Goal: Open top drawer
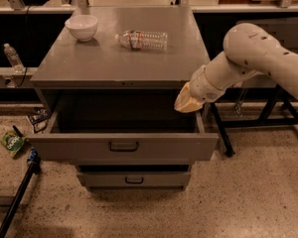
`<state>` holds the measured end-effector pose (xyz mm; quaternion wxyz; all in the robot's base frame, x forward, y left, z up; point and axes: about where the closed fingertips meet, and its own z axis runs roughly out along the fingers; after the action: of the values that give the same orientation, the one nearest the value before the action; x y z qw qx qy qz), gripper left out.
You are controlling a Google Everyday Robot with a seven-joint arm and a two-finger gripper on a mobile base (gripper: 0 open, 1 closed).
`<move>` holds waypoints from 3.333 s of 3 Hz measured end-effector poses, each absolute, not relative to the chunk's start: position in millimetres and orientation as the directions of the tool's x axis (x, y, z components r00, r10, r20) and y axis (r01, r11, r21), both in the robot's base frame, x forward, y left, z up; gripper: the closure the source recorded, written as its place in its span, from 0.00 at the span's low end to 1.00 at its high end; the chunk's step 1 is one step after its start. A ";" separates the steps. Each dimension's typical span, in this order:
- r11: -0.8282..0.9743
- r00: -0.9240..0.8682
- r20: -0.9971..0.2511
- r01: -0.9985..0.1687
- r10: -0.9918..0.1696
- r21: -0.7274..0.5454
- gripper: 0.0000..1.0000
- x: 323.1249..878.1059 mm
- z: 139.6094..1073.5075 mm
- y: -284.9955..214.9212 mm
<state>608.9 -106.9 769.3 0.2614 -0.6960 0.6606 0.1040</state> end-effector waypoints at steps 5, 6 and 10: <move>-0.071 0.172 -0.412 -0.966 -0.895 -0.250 1.00 631.2 641.1 -74.2; -0.057 0.131 -0.428 -0.982 -0.894 -0.182 1.00 622.3 629.6 -76.3; -0.011 -0.110 -0.450 -0.966 -0.886 0.258 1.00 528.0 602.4 -91.2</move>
Offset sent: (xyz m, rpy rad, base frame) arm 0.0390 0.0276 -0.0884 -0.0754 -0.0975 0.0632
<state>528.0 -91.2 602.4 0.0774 -0.6624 0.6991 0.2578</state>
